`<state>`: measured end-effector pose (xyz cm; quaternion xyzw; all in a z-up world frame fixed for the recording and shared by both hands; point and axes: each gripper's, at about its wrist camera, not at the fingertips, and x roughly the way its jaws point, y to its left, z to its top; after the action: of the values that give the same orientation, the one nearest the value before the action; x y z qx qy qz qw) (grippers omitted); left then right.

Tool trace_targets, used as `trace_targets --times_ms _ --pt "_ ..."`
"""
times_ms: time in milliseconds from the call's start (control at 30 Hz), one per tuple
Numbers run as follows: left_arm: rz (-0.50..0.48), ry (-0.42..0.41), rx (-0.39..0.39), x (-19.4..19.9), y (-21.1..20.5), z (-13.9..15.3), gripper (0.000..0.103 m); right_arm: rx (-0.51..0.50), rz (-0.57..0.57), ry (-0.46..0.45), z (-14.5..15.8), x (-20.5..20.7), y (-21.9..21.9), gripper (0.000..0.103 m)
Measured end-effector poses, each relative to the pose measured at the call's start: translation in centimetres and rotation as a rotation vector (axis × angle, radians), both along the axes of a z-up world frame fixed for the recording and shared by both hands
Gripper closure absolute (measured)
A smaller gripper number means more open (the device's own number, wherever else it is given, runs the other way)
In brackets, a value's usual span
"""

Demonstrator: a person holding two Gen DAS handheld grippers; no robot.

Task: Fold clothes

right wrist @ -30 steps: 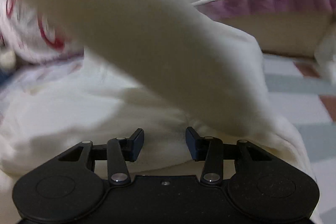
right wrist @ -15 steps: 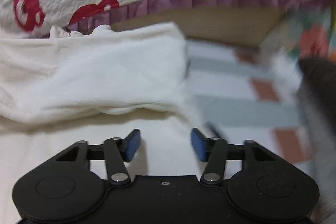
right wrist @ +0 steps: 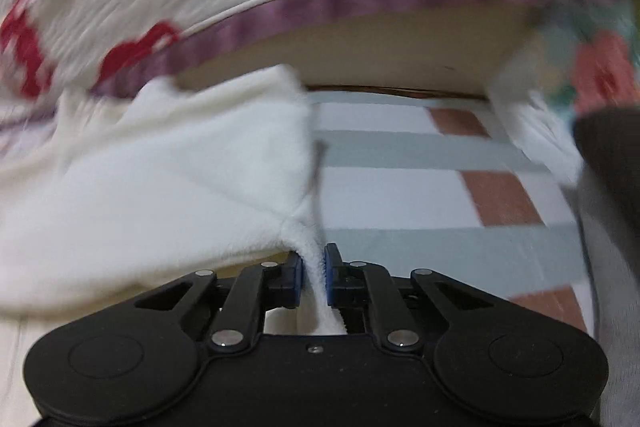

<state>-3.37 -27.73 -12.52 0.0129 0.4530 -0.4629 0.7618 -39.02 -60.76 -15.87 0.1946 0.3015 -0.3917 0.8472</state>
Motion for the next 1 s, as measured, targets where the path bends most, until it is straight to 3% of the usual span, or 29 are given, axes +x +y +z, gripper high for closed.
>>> trace_targets --times_ms 100,233,300,400,467,567,633,700,767,833,1000 --pt "-0.010 -0.013 0.050 -0.6 -0.1 -1.4 0.089 0.060 -0.054 -0.052 -0.6 -1.4 -1.4 0.093" --pt "-0.027 -0.084 0.097 -1.5 -0.6 -2.0 0.089 0.041 -0.020 -0.007 -1.0 -0.9 -1.7 0.093" --pt "-0.028 -0.103 0.105 -1.7 -0.6 -1.9 0.088 0.061 -0.020 -0.027 -1.0 -1.4 -2.4 0.093" --pt "-0.015 -0.112 0.112 -1.8 -0.2 -1.8 0.084 0.093 -0.013 -0.040 -1.4 -1.9 -3.2 0.092" --pt "0.007 -0.122 0.131 -1.7 0.2 -1.4 0.072 0.111 -0.002 -0.029 -1.8 -1.8 -3.5 0.090" --pt "0.056 -0.151 0.170 -2.1 1.5 0.2 0.053 0.156 0.068 0.032 -1.1 -2.0 -4.3 0.079" --pt "0.056 -0.188 0.176 -3.3 2.6 1.6 0.051 0.113 0.175 0.177 0.0 -2.2 -3.7 0.056" --pt "0.032 -0.280 0.237 -5.1 3.3 2.6 0.050 0.048 0.245 0.289 1.4 -3.5 -2.4 0.052" --pt "0.024 -0.367 0.309 -6.4 4.1 3.1 0.046 0.040 0.235 0.309 2.8 -5.9 -1.4 0.052" --pt "0.028 -0.353 0.322 -6.8 5.1 3.7 0.045 0.035 0.216 0.278 4.1 -9.0 0.1 0.050" --pt "-0.070 -0.189 0.206 -9.8 6.8 6.4 0.045 0.135 0.337 0.094 6.3 -15.9 5.3 0.049"
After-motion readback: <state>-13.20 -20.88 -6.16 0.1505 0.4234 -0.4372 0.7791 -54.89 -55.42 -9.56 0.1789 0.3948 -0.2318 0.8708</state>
